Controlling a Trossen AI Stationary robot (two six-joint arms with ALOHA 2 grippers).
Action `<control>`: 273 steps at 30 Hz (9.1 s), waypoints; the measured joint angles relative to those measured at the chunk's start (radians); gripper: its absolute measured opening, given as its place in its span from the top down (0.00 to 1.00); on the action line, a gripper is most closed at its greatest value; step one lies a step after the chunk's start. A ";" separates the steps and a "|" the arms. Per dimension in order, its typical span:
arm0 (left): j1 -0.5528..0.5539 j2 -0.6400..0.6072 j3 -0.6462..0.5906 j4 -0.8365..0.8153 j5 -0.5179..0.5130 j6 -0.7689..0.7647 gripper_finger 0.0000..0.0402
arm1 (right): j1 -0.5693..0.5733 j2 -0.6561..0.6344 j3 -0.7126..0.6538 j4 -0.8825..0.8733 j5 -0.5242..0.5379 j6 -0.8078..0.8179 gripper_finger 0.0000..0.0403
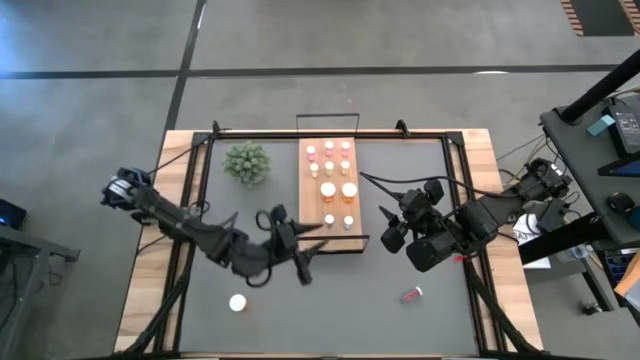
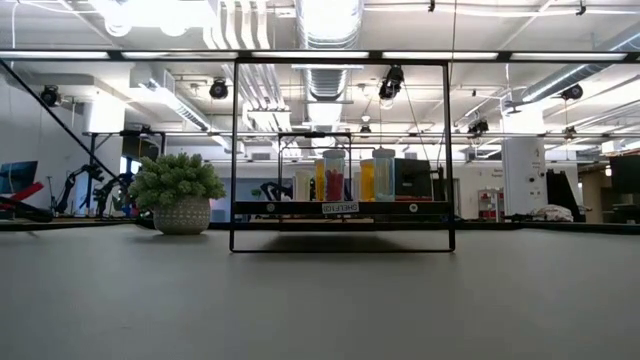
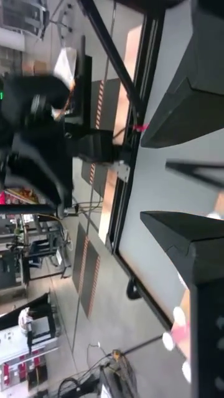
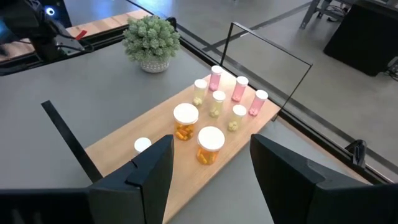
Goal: Pick and place medicine bottles onto shelf by color
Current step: Put the orange pill bottle aligned with the other orange pill bottles on the shelf, then put the blue pill bottle aligned with the other blue pill bottles on the shelf
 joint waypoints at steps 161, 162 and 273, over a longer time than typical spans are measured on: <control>0.289 0.060 0.150 -1.217 0.869 -0.981 0.49 | 0.000 0.000 0.000 0.006 0.000 0.000 0.50; 0.312 0.059 0.150 -1.219 0.876 -0.945 0.49 | 0.000 0.000 0.000 0.005 0.000 0.000 0.50; 0.753 0.291 0.390 -1.035 0.895 -0.234 0.34 | 0.000 0.000 0.000 0.006 0.000 0.000 0.50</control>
